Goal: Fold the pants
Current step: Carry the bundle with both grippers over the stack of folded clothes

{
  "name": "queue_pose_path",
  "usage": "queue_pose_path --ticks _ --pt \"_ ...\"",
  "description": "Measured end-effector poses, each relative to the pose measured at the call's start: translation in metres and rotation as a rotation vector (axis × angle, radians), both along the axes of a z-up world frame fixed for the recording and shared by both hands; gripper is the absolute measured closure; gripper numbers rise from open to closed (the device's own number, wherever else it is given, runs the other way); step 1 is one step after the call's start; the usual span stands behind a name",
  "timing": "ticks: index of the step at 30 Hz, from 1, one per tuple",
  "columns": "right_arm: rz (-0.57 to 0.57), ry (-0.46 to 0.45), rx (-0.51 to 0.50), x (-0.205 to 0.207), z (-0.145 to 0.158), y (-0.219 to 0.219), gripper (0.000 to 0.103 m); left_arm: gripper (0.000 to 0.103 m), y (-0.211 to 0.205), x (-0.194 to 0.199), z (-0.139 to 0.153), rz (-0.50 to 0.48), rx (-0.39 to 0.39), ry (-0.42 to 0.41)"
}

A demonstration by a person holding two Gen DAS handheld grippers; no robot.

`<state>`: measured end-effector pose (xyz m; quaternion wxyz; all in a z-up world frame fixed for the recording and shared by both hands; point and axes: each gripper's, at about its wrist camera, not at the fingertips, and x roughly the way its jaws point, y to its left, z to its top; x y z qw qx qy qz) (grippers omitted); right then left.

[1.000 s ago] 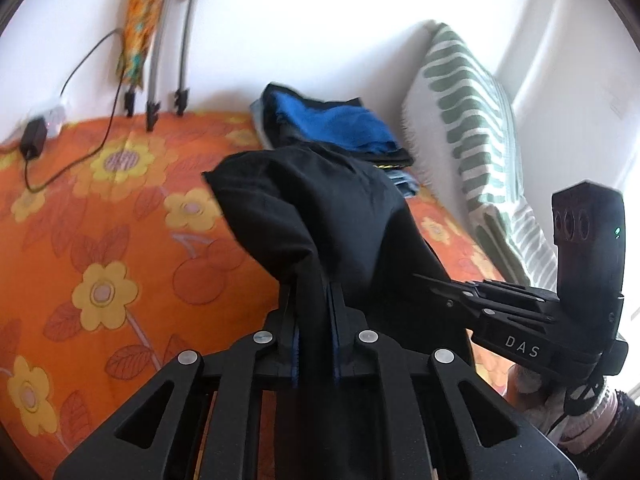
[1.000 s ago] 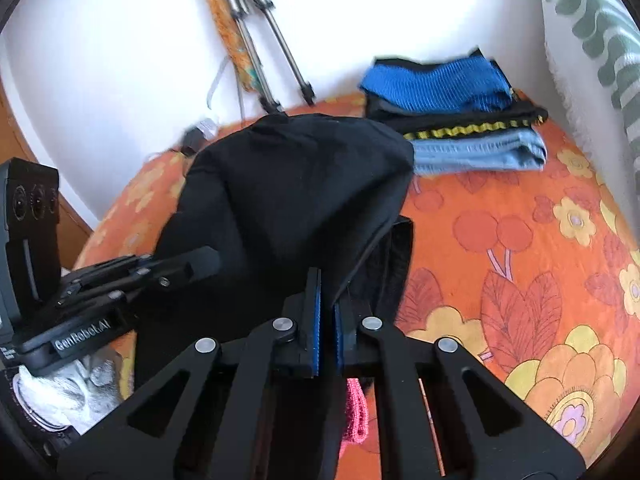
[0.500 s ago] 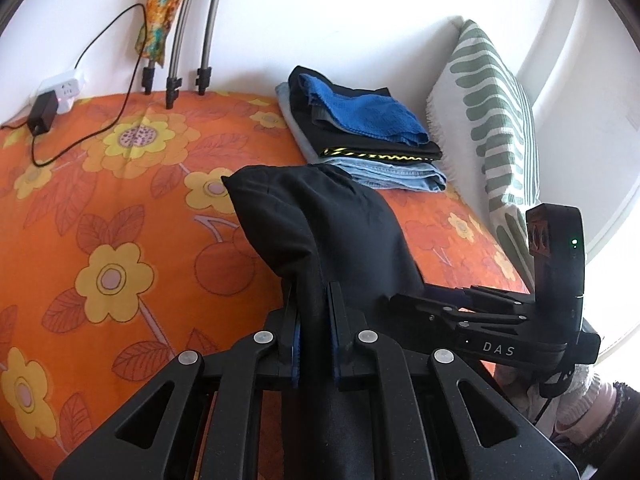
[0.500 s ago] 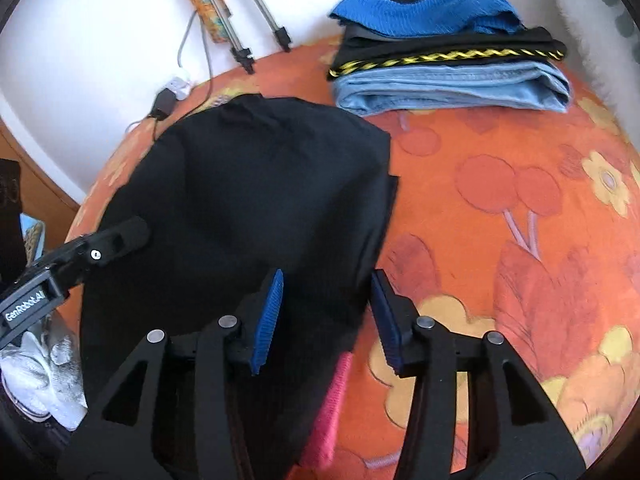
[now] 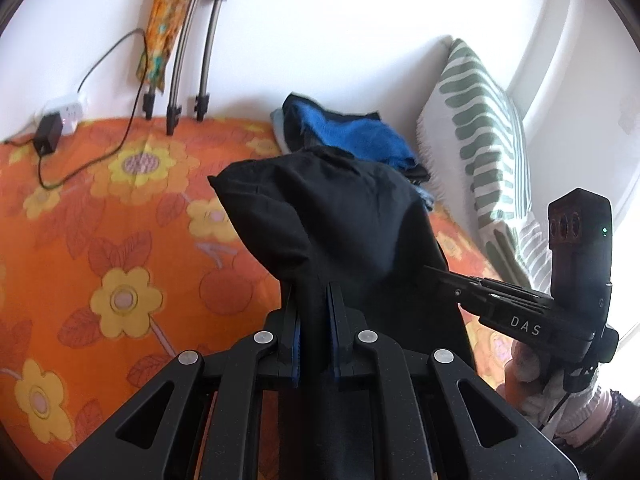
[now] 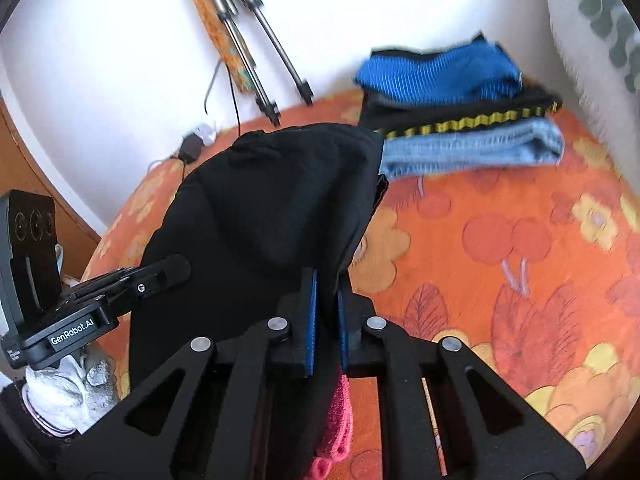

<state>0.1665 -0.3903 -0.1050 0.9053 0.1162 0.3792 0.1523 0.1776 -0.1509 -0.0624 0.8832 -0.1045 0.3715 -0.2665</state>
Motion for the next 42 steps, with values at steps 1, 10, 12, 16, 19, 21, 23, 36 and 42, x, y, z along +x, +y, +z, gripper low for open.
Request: queue_pose_path --ticks 1,10,12,16,19,21,23,36,42 --pt "-0.002 -0.019 -0.007 -0.002 0.005 0.0 0.094 0.094 0.0 0.0 0.003 -0.001 -0.003 -0.009" --pt "-0.046 -0.185 -0.013 -0.006 0.06 -0.009 0.096 0.095 -0.022 0.013 0.042 -0.035 -0.013 -0.1" --pt "-0.058 -0.203 -0.017 -0.005 0.067 -0.013 0.096 0.095 -0.031 0.019 0.048 -0.045 -0.011 -0.115" --pt "-0.092 -0.209 -0.003 0.006 0.074 -0.027 0.097 0.095 -0.046 0.035 0.054 -0.053 -0.014 -0.128" --pt "-0.108 -0.229 -0.014 0.013 0.082 -0.035 0.097 0.095 -0.059 0.048 0.06 -0.067 -0.022 -0.133" --pt "-0.115 -0.249 -0.019 0.015 0.089 -0.04 0.097 0.095 -0.068 0.053 0.066 -0.083 -0.022 -0.144" --pt "-0.125 -0.269 -0.032 0.019 0.098 -0.046 0.097 0.095 -0.08 0.062 0.078 -0.107 -0.018 -0.169" --pt "-0.143 -0.318 -0.117 0.111 0.143 -0.095 0.097 0.095 -0.132 0.154 0.094 -0.142 -0.043 -0.214" --pt "-0.139 -0.232 -0.121 0.181 0.114 -0.108 0.097 0.095 -0.139 0.218 0.059 -0.103 -0.047 -0.124"
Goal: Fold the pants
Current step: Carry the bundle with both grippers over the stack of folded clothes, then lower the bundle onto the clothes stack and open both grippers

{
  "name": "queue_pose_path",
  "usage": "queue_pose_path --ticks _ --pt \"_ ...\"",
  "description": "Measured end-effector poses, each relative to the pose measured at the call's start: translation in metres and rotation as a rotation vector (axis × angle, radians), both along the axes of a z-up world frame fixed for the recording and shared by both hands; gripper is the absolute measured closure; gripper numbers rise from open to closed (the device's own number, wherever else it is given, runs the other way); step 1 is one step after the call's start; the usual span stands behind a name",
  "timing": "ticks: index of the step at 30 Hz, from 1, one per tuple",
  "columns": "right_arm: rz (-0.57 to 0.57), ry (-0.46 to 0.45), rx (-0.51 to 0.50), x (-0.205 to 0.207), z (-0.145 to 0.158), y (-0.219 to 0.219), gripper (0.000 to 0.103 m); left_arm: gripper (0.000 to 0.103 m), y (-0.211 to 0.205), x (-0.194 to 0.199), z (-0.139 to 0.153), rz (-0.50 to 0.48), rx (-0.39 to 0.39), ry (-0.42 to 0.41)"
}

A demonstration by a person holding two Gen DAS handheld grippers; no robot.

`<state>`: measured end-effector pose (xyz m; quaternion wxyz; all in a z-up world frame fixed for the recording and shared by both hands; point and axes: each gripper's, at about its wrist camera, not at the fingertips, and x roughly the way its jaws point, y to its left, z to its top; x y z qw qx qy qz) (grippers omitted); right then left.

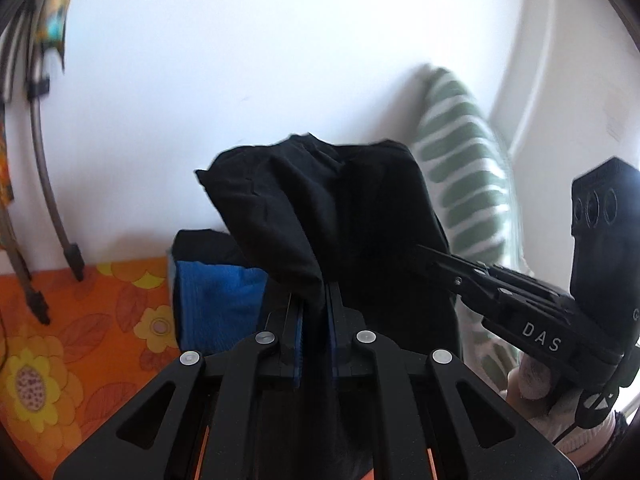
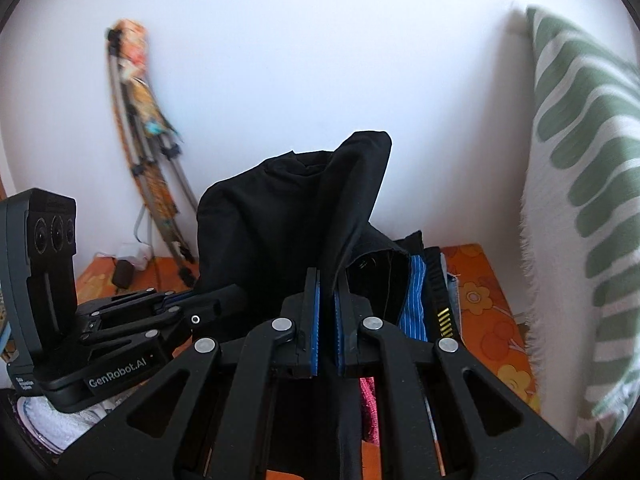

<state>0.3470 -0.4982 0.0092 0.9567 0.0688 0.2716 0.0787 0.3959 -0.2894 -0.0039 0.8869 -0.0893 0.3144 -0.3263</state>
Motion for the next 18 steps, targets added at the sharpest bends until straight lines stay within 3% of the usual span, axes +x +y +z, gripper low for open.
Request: queue_pose_path --ticks 3,7,10,15,18 --pt "0.007 0.048 0.036 0.033 -0.021 -0.011 0.097 0.095 0.001 0.023 -0.018 0.044 0.038 0.014" --pt "-0.033 0.14 -0.028 0.081 -0.055 -0.024 0.095 0.092 0.002 0.054 -0.04 0.088 0.107 0.06" --pt "-0.078 0.174 -0.094 0.101 -0.069 -0.031 0.093 0.092 0.007 0.057 -0.041 0.114 0.126 0.035" --pt "-0.142 0.198 -0.22 0.119 -0.078 -0.027 0.093 0.09 0.009 0.052 -0.037 0.126 0.168 0.003" --pt "-0.164 0.195 -0.209 0.114 -0.071 -0.028 0.093 0.087 0.012 0.046 -0.032 0.133 0.204 -0.026"
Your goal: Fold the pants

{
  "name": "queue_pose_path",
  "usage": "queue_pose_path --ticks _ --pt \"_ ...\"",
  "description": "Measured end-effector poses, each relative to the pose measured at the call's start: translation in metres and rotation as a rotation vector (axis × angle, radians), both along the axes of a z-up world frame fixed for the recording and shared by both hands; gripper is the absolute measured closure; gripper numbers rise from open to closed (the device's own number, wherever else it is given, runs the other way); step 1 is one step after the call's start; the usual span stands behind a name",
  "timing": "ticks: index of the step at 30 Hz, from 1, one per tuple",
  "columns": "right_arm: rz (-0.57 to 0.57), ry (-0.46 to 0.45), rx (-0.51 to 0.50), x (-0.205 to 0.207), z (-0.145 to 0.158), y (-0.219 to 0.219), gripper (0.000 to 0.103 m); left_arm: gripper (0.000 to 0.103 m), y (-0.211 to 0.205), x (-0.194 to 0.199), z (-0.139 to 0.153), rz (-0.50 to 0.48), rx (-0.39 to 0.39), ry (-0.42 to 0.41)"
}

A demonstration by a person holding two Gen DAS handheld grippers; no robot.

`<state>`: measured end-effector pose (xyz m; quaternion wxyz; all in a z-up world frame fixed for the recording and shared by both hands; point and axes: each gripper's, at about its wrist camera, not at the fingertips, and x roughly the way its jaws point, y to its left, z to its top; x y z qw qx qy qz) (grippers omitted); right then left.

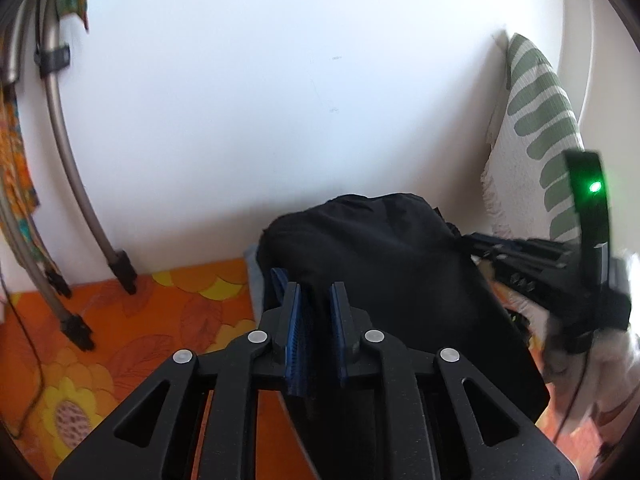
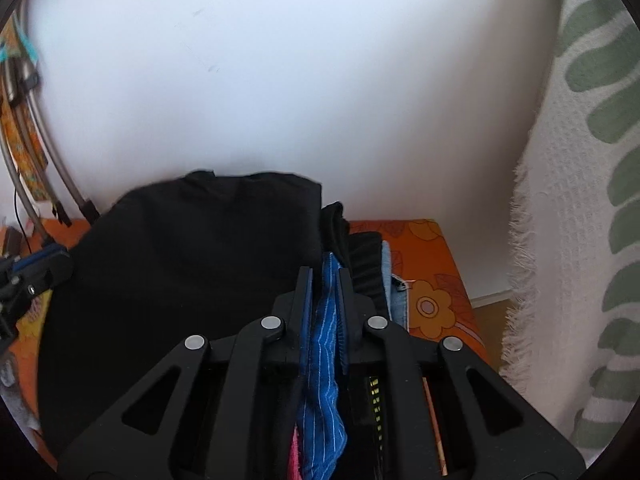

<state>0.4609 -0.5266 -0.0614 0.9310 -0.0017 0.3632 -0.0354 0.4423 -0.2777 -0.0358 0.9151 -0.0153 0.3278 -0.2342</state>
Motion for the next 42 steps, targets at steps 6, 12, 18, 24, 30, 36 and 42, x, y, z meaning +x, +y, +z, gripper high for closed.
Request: queue_pose_path --ticks 6,12,18,24,30,36,42 --pt "0.051 -0.077 0.037 -0.043 0.026 0.013 0.08 0.068 0.008 -0.009 -0.007 -0.062 -0.022 0.073" --pt "0.161 0.01 0.066 -0.064 0.011 0.033 0.078 0.053 -0.001 -0.039 -0.03 -0.099 0.027 0.151" --pt "0.079 0.078 0.014 -0.084 -0.011 0.02 0.075 0.052 -0.002 -0.074 -0.04 -0.109 0.044 0.181" --pt "0.008 0.065 0.055 -0.124 0.008 0.01 0.074 0.052 0.01 -0.108 -0.021 -0.089 0.019 0.163" --pt "0.022 -0.011 0.098 -0.179 0.038 0.026 0.071 0.052 0.03 -0.157 0.012 -0.076 -0.004 0.09" --pt "0.053 -0.076 0.122 -0.234 0.063 0.052 0.057 0.043 0.047 -0.205 0.042 -0.077 -0.009 -0.005" --pt "0.047 -0.132 0.121 -0.281 0.07 0.071 0.041 0.033 0.059 -0.247 0.06 -0.086 0.014 -0.081"
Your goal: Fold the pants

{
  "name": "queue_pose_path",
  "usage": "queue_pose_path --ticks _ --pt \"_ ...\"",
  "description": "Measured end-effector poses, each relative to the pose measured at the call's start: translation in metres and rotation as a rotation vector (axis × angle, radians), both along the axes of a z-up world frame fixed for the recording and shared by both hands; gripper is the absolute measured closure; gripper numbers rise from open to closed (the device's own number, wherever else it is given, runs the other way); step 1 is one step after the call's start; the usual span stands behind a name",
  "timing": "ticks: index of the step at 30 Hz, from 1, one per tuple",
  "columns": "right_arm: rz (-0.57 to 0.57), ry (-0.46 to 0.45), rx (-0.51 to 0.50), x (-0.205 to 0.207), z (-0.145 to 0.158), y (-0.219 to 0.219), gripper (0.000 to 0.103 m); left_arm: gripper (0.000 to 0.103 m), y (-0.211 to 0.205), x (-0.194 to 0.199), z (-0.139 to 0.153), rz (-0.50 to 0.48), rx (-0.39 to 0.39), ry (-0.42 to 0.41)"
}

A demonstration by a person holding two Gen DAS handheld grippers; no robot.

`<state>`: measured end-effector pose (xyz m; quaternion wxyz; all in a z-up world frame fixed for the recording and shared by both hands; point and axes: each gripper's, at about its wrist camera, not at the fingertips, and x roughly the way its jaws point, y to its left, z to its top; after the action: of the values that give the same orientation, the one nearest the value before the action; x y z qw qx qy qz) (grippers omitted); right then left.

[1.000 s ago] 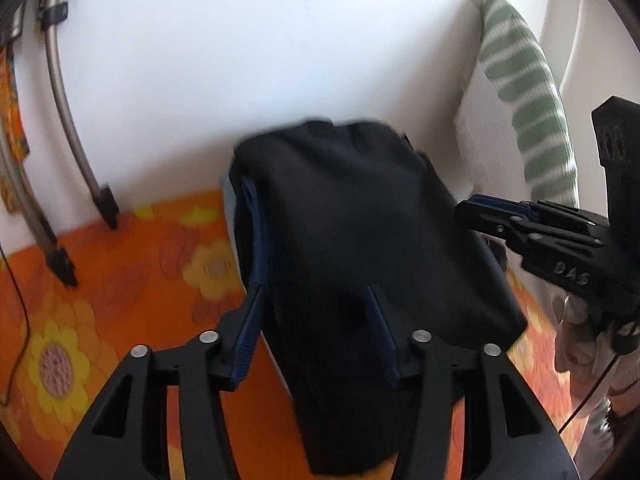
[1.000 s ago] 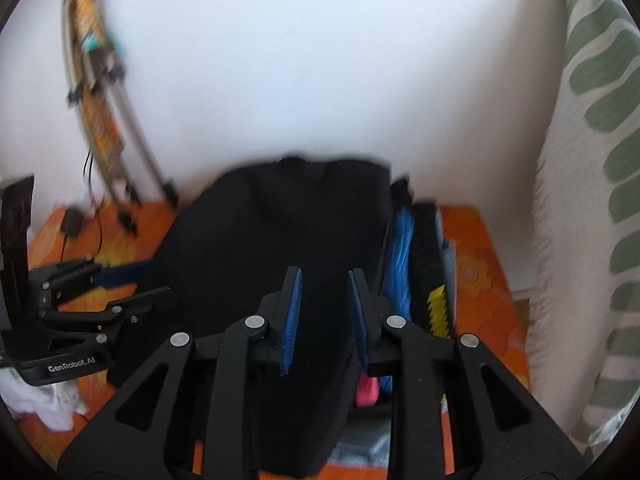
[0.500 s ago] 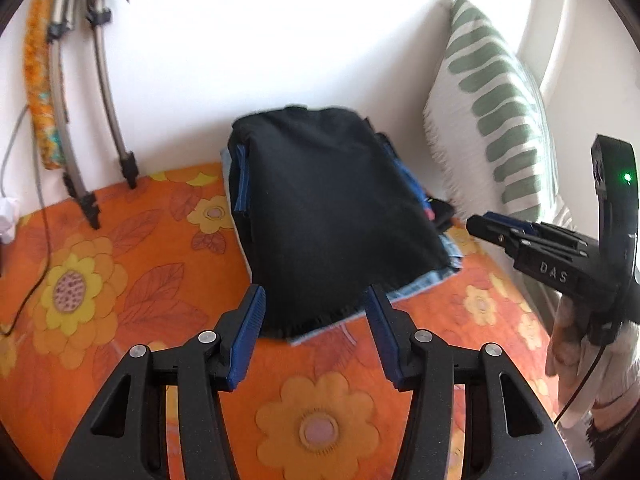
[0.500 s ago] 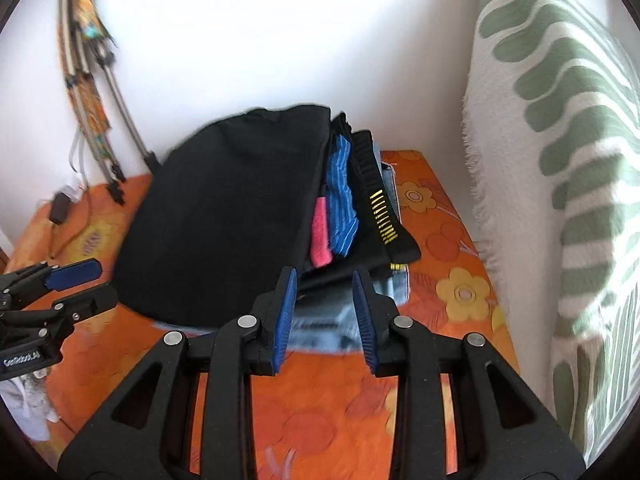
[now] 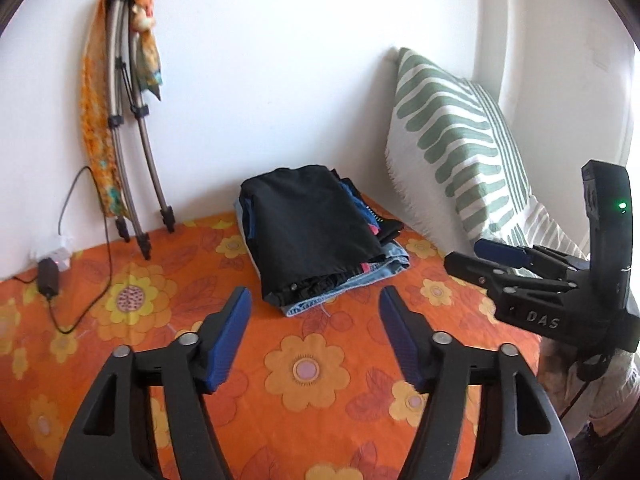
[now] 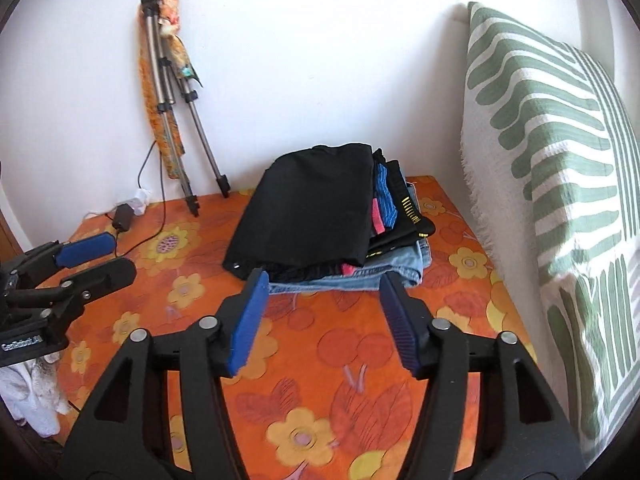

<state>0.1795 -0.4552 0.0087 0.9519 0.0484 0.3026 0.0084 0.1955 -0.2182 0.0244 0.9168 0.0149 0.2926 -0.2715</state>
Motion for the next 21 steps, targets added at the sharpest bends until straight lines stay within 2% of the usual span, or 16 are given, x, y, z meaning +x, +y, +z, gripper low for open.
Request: queue_pose_path --ticks 4,6,9,11,14,18,21 --pt "-0.025 -0.026 -0.057 -0.02 -0.003 0.017 0.026 0.026 0.011 -0.022 0.002 0.005 -0.004 -0.02" --pt "-0.039 -0.036 -0.084 -0.028 -0.004 0.025 0.023 0.023 0.018 -0.03 0.0 0.015 -0.005 -0.021" --pt "-0.07 -0.055 -0.08 -0.042 -0.005 0.034 0.014 0.023 0.028 -0.04 -0.002 0.036 -0.004 -0.025" --pt "-0.084 -0.066 -0.069 -0.049 -0.005 0.038 0.013 0.021 0.036 -0.044 -0.004 0.058 0.001 -0.034" --pt "-0.102 -0.083 -0.104 -0.053 -0.005 0.046 0.011 0.019 0.042 -0.051 -0.01 0.082 0.027 -0.05" --pt "-0.112 -0.094 -0.109 -0.055 -0.007 0.052 0.008 0.019 0.042 -0.054 -0.02 0.088 0.092 -0.054" --pt "-0.12 -0.092 -0.092 -0.053 -0.008 0.049 0.008 0.019 0.047 -0.056 -0.024 0.106 0.087 -0.047"
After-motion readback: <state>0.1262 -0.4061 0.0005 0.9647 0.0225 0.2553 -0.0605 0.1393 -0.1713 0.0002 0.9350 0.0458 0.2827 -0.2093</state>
